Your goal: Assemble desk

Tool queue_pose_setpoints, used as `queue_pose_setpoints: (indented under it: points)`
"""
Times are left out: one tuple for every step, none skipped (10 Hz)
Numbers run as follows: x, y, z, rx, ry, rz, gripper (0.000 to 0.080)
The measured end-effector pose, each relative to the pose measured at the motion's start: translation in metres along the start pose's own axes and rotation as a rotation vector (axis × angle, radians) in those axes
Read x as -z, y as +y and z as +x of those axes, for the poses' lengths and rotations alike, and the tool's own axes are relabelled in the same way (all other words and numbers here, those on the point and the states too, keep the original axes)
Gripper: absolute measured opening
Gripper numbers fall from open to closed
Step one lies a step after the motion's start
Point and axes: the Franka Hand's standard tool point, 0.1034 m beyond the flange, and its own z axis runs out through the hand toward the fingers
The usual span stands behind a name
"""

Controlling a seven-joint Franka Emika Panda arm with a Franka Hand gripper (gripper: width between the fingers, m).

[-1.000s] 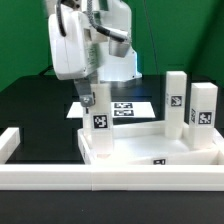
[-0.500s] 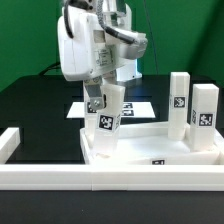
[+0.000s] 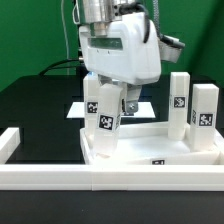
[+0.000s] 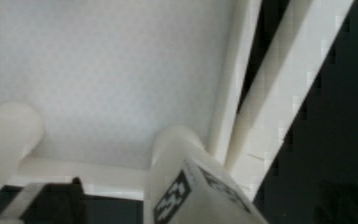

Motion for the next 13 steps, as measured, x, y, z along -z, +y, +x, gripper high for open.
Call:
queue_pose_setpoints:
  points:
    - [0.000, 0.000, 0.000, 0.047, 0.000, 0.000, 0.0649]
    - [0.000, 0.000, 0.001, 0.136, 0.000, -0.001, 0.0649]
    - [0.001, 0.003, 0.006, 0.356, -0.001, -0.016, 0.0649]
    - [0.009, 0.000, 0.015, 0.526, -0.008, -0.017, 0.0649]
    - [0.008, 0.000, 0.014, 0.539, -0.003, -0.015, 0.0649]
    - [0.007, 0.000, 0.014, 0.520, -0.003, -0.016, 0.0607]
    - [0.007, 0.000, 0.014, 0.512, -0.003, -0.016, 0.0607]
    - [0.007, 0.000, 0.014, 0.490, -0.004, -0.015, 0.0428]
    - [0.006, 0.001, 0.014, 0.386, -0.003, -0.017, 0.0298]
    - [0.006, 0.002, 0.015, 0.319, -0.003, -0.020, 0.0298]
    - [0.006, 0.002, 0.015, 0.243, -0.003, -0.018, 0.0296]
    - [0.007, 0.002, 0.016, 0.103, 0.000, -0.017, 0.0294]
    - [0.008, 0.001, 0.016, -0.048, -0.005, -0.019, 0.0294]
